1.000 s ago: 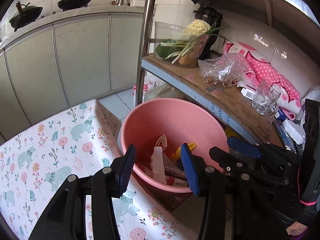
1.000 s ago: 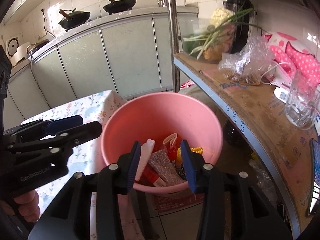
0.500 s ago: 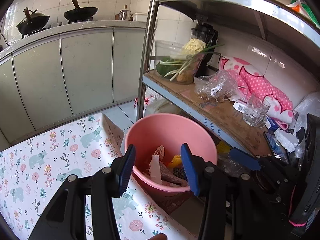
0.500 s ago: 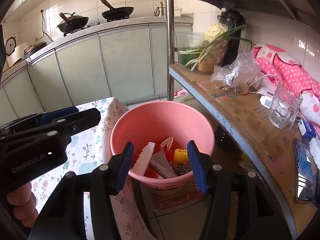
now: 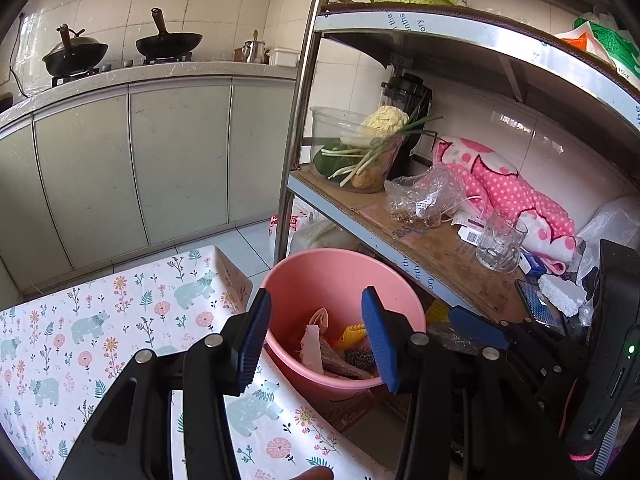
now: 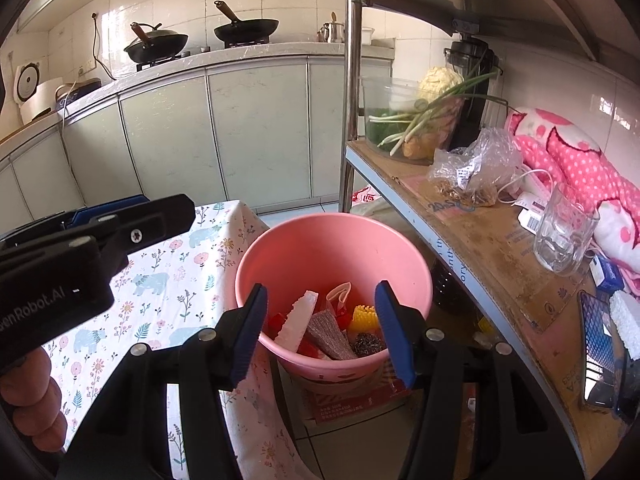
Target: Collect trash
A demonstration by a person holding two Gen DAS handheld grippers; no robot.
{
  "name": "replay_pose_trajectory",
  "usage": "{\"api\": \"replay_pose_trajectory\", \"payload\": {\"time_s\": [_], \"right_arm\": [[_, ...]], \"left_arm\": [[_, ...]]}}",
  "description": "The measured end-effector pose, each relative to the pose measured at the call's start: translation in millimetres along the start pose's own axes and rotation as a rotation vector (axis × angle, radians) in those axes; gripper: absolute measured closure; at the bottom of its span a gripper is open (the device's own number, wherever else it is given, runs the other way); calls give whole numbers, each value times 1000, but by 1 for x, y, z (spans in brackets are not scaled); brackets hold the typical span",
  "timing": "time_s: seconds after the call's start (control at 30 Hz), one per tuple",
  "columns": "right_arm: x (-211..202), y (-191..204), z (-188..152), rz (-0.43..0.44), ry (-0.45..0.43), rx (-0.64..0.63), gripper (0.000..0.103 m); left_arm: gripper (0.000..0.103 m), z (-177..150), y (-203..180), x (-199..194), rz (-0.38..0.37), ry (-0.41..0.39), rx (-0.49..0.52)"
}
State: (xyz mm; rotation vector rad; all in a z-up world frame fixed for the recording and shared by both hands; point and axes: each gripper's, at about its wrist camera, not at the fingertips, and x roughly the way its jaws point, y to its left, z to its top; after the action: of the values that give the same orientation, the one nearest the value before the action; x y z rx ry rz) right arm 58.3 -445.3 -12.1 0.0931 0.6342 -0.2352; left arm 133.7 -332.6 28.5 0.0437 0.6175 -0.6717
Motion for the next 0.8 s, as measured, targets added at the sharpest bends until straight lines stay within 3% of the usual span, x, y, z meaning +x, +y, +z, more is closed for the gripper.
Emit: {"api": "replay_pose_trajectory", "payload": {"time_s": [0.8], "right_arm": [[-9,17,5,-11,-15,-42,46]], "left_arm": [[57,1,9,-23,-32,-57,-15]]}}
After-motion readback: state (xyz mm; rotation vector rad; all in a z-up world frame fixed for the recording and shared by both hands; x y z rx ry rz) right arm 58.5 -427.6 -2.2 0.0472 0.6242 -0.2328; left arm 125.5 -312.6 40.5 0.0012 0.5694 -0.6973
